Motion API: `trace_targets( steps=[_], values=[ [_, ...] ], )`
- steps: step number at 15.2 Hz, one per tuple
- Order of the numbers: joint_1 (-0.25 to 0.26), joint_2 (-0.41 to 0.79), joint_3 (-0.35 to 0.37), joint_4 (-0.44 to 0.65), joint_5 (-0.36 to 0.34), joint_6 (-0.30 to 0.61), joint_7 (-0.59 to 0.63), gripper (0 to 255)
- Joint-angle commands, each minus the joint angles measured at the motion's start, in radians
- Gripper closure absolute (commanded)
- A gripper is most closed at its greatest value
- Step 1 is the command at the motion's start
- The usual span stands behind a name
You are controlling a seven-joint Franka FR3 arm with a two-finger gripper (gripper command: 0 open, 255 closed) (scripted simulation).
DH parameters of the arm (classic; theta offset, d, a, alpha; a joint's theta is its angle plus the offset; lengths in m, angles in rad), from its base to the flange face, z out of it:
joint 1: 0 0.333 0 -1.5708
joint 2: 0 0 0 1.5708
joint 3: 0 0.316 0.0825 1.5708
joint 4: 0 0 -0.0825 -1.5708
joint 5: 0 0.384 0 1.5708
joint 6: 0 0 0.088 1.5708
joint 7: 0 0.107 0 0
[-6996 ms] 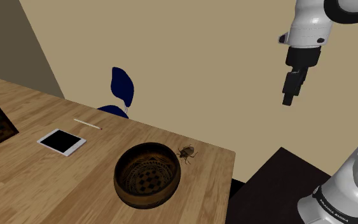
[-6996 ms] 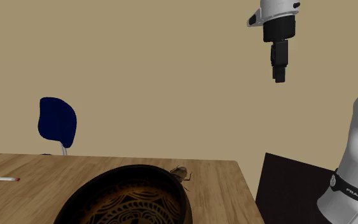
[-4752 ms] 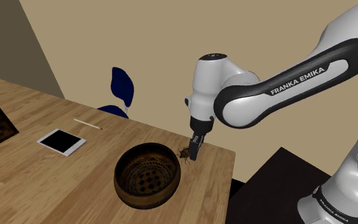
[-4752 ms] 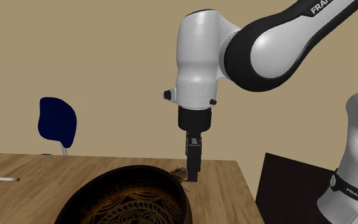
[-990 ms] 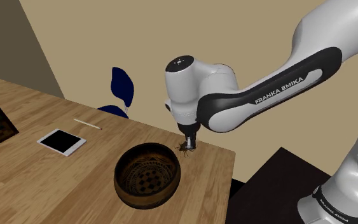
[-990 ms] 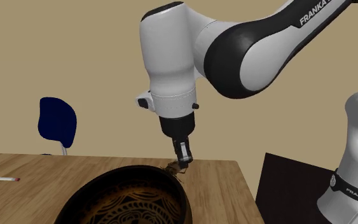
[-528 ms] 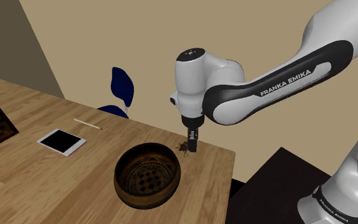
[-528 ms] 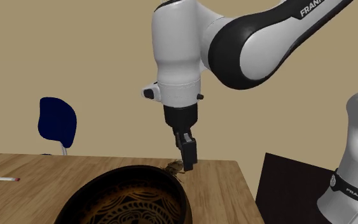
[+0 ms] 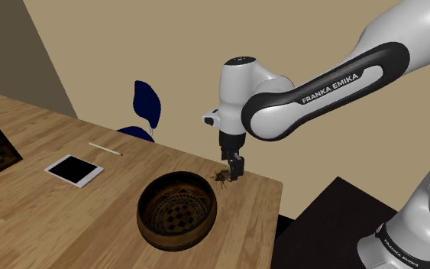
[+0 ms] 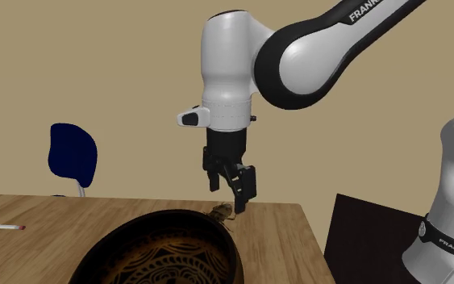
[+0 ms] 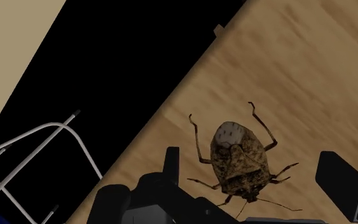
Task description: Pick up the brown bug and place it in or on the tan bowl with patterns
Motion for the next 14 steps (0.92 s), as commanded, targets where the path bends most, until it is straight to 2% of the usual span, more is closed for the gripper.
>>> trace_targets(
  steps=[1,9,10,14],
  values=[
    [0.0,0.022,0.0,-0.018,-0.01,0.038,0.003,0],
    [0.0,0.022,0.0,-0.018,-0.01,0.038,0.003,0],
    [0.0,0.022,0.0,-0.018,-0.01,0.038,0.003,255],
    [0.001,0.021,0.0,-0.018,-0.01,0.038,0.003,255]
  ],
)
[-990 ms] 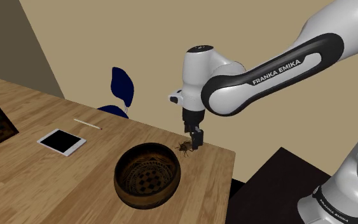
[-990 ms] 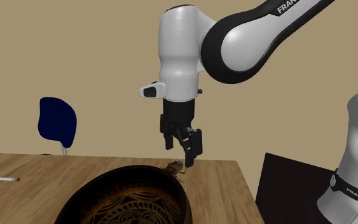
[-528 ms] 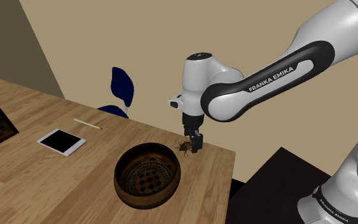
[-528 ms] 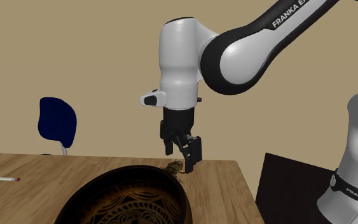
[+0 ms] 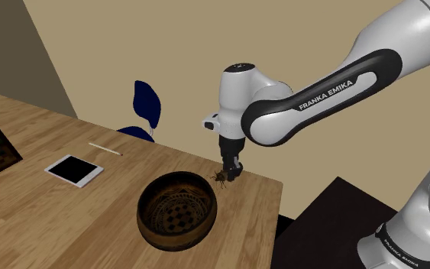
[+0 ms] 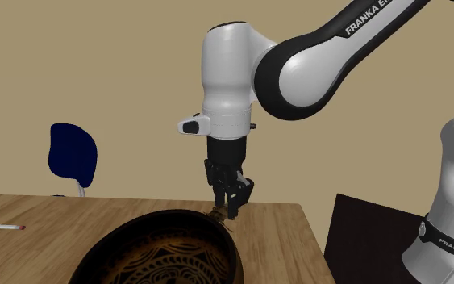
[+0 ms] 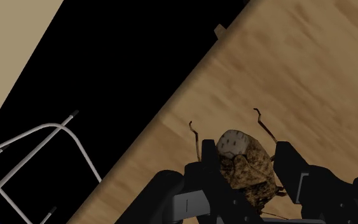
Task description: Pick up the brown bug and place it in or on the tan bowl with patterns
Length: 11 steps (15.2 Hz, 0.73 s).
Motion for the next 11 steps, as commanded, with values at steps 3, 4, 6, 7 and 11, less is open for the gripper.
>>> trace_targets(
  steps=[3,4,6,7,11],
  values=[
    [0.0,0.0,0.0,0.0,0.0,0.0,0.0,255],
    [0.0,0.0,0.0,0.0,0.0,0.0,0.0,255],
    [0.0,-0.008,0.0,0.005,0.004,-0.013,-0.003,255],
    [-0.001,-0.016,0.0,0.011,0.008,-0.026,-0.006,255],
    [-0.002,-0.046,-0.001,0.037,0.023,-0.079,-0.017,255]
  ],
)
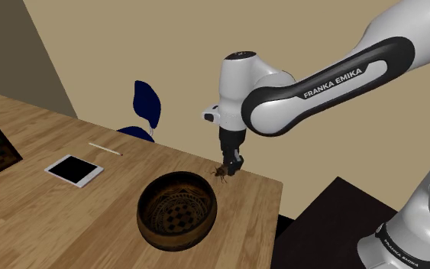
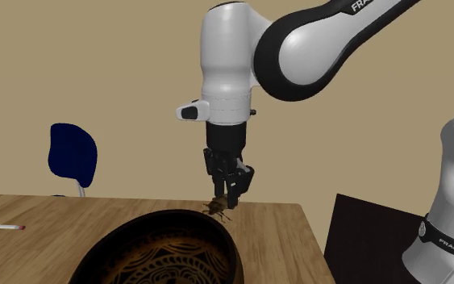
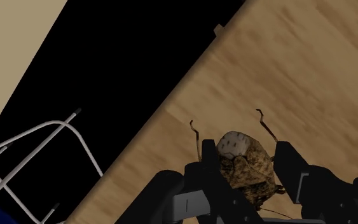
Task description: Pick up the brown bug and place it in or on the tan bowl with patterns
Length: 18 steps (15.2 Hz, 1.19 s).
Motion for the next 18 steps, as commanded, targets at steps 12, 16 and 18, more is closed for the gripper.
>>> trace_targets(
  steps=[12,16,18],
  values=[
    [-0.002,-0.078,-0.007,0.101,0.033,-0.174,-0.024,255],
    [-0.003,-0.093,-0.01,0.14,0.038,-0.227,-0.028,255],
    [-0.004,-0.1,-0.011,0.161,0.04,-0.254,-0.029,255]
  ],
)
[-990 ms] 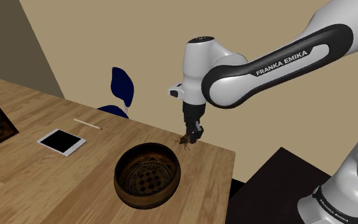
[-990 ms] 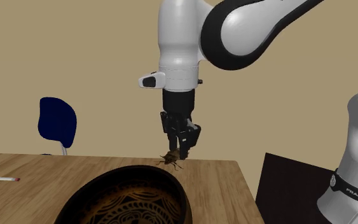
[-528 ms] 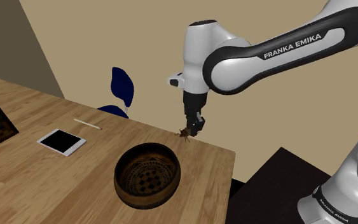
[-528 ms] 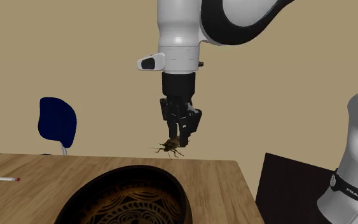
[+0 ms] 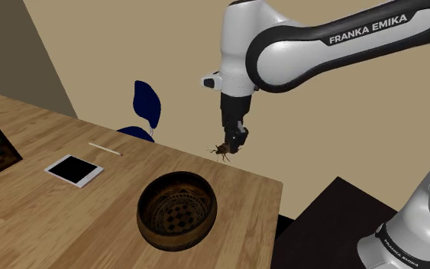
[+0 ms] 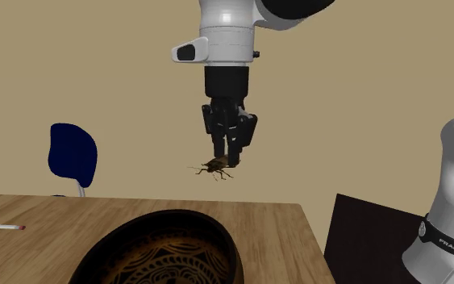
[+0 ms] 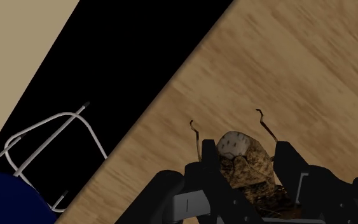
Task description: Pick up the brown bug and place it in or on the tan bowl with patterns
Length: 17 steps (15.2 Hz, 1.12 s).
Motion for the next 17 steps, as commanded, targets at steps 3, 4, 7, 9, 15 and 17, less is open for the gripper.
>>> trace_targets(
  steps=[3,4,7,9,15,17],
  values=[
    [-0.002,-0.011,-0.004,0.043,0.003,-0.054,-0.004,255],
    [-0.002,-0.013,-0.004,0.055,0.004,-0.067,-0.005,255],
    [-0.003,-0.018,-0.006,0.09,0.005,-0.107,-0.006,255],
    [-0.003,-0.019,-0.007,0.108,0.005,-0.127,-0.006,255],
    [0.061,0.079,0.081,0.23,-0.033,-0.156,0.159,255],
    [0.086,0.121,0.108,0.281,-0.054,-0.169,0.216,255]
  ],
)
